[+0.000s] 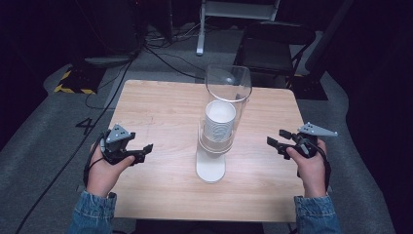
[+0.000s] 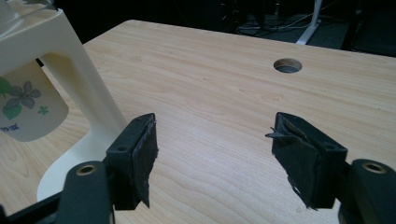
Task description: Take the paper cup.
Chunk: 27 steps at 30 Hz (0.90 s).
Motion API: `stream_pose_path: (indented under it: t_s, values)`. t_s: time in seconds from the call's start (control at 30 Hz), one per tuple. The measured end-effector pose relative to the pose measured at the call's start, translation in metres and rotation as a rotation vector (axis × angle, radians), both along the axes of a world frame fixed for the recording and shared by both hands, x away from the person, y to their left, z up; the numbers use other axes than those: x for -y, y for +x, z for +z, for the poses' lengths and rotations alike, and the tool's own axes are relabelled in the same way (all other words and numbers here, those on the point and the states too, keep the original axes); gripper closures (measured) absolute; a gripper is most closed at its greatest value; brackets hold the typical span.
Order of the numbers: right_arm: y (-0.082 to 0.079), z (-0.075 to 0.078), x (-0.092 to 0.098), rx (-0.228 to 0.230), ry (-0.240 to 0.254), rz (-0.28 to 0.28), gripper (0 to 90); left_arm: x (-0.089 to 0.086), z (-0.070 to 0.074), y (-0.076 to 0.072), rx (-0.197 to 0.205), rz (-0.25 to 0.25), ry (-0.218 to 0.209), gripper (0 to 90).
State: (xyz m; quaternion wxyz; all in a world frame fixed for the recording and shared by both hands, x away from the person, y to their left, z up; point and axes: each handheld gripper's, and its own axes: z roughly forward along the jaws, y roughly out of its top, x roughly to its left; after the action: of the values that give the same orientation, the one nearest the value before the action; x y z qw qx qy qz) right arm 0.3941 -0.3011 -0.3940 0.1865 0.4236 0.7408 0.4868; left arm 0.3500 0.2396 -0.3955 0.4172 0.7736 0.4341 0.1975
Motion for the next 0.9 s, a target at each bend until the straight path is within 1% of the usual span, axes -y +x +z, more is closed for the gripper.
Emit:
stream_pose_path:
  t_s: [0.1,0.17,0.23,0.3,0.4,0.47,0.53,0.63,0.73,0.8,0.9]
  values:
    - [-0.003,0.000,-0.002,0.006,-0.002,0.001,31.9,0.001,0.001,-0.001,-0.004,-0.010,-0.015,21.6]
    - [-0.005,0.001,-0.004,0.014,0.004,0.011,31.9,0.001,0.003,-0.001,0.001,-0.016,-0.004,21.6]
    - [-0.006,0.003,-0.006,0.018,0.005,0.018,31.9,0.003,0.003,-0.001,0.003,-0.017,-0.008,21.4]
    - [-0.007,0.005,-0.007,0.028,0.006,0.012,31.9,0.003,0.003,-0.001,0.000,-0.023,-0.007,21.3]
    - [-0.009,0.006,-0.009,0.036,0.002,0.012,32.1,0.003,0.004,-0.001,0.003,-0.015,-0.016,21.3]
    - [-0.010,0.006,-0.010,0.037,0.006,0.009,32.4,0.003,0.005,-0.001,0.006,-0.018,-0.011,21.3]
    - [-0.011,0.007,-0.012,0.042,0.009,0.015,32.4,0.005,0.004,-0.001,0.001,-0.026,-0.006,21.3]
    - [-0.013,0.008,-0.019,0.034,0.010,0.043,31.9,0.007,0.003,0.000,-0.005,-0.034,-0.003,21.3]
    - [-0.015,0.011,-0.029,0.046,0.002,0.075,30.6,0.007,0.003,0.000,-0.004,-0.036,0.000,21.3]
    - [-0.017,0.012,-0.037,0.047,0.004,0.096,27.8,0.008,0.002,0.000,-0.009,-0.037,-0.003,21.3]
    - [-0.019,0.012,-0.049,0.040,0.020,0.143,26.5,0.008,0.002,0.001,-0.004,-0.042,0.004,21.3]
